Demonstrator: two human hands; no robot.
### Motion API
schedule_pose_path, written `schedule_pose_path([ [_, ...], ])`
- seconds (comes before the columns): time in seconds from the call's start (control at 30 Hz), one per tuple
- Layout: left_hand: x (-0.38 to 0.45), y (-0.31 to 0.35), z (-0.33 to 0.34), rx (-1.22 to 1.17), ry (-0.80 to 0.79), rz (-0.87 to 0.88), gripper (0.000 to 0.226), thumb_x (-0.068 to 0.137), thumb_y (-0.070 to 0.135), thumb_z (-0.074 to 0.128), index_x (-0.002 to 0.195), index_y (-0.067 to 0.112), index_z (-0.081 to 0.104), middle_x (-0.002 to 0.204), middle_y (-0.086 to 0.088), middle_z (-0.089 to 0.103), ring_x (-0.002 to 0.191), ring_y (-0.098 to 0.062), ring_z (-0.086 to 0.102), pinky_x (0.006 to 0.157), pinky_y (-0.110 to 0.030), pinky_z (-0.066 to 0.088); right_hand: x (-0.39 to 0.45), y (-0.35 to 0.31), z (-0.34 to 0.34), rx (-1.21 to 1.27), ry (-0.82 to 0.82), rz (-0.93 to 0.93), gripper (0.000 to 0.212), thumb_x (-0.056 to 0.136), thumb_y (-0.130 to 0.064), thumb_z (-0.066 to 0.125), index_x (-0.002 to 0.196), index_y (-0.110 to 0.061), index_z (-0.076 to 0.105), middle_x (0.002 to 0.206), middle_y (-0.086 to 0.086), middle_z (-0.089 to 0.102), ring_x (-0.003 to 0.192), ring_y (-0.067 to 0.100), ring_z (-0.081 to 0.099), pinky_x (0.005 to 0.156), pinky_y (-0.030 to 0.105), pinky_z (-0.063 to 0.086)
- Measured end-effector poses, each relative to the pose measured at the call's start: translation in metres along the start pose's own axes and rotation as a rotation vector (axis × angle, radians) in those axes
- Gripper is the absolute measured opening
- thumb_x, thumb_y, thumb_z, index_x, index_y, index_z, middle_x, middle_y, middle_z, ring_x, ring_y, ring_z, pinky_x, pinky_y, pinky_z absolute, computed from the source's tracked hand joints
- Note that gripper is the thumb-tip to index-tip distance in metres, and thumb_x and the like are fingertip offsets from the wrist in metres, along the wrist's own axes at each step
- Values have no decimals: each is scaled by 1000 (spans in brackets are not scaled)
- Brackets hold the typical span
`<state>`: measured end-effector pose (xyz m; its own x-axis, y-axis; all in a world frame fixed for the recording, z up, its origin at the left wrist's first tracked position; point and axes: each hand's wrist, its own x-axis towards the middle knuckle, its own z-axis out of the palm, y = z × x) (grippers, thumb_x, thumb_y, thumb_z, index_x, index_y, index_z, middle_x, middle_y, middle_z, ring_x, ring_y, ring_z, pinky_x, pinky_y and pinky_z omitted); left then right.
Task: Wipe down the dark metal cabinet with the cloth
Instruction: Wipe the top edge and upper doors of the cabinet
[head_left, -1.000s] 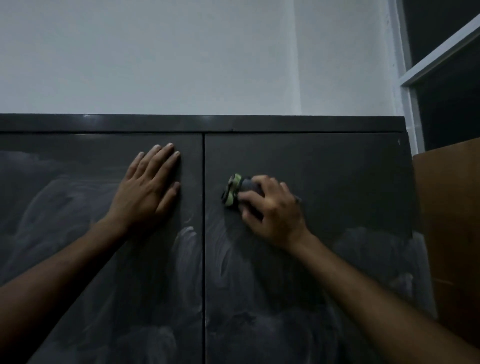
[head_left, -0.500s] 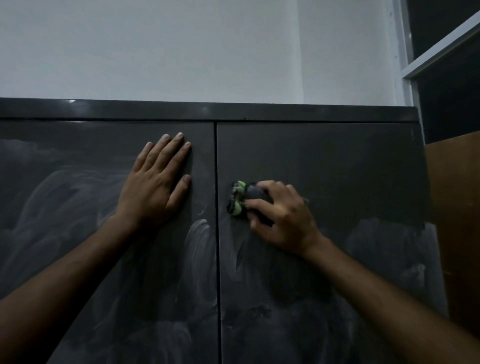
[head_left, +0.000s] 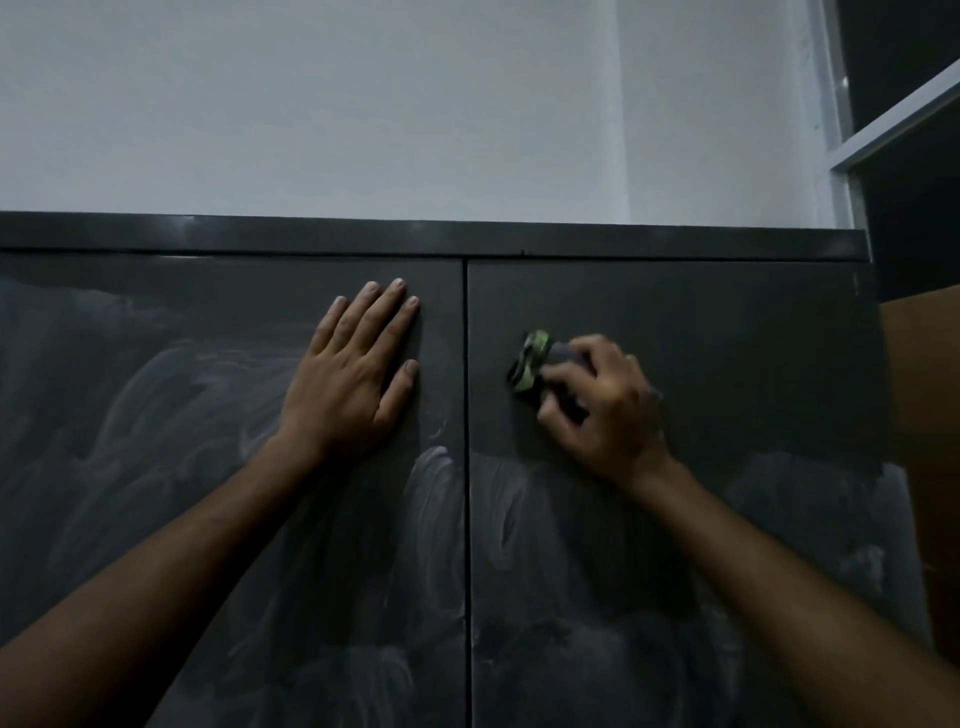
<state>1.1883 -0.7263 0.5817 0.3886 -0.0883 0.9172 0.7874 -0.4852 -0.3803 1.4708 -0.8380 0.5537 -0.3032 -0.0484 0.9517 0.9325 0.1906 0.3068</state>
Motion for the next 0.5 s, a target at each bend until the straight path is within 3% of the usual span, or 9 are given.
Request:
schedule_pose_path([
  [0.1,0,0,1,-2,14,2,68,107,48,30,165,13,29,174,-9,20,162,-26,14,131,-50,14,46,-17,16,-23,113,222,17,88,-27,67,101,-18,73,108,13,59,97,36,59,80,47,49],
  [0.17,0,0,1,-7,24,9,66,107,45,32,164,12,30,174,-9,22,162,-26,16,131,-50,15,46,-47,32,1,43,94,20,89,-31,65,105,-20,72,112,12,59,98,33,58,79,45,48],
  [0.23,0,-2,1,-7,29,13,63,108,41,31,164,12,31,173,-9,23,162,-26,18,131,-50,17,17,-61,37,56,-119,-163,21,89,-33,64,105,-20,72,116,13,60,97,30,58,75,45,46],
  [0.33,-1,-3,0,-8,24,17,61,109,38,29,164,13,31,174,-8,22,162,-25,17,131,-50,16,-12,-40,20,60,-251,-375,20,87,-31,70,101,-18,74,116,16,64,92,31,61,73,43,47],
  [0.4,-2,-2,1,-6,15,14,61,109,38,29,165,13,30,174,-8,21,162,-25,16,131,-49,16,4,-24,16,24,-153,-243,19,84,-28,72,99,-16,75,110,16,64,91,34,62,73,44,49],
  [0.5,-2,-2,0,-20,21,18,61,109,37,29,164,12,30,174,-7,21,162,-24,16,131,-49,17,50,-36,28,-11,44,120,19,89,-29,66,104,-19,73,109,12,59,96,33,58,77,46,49],
])
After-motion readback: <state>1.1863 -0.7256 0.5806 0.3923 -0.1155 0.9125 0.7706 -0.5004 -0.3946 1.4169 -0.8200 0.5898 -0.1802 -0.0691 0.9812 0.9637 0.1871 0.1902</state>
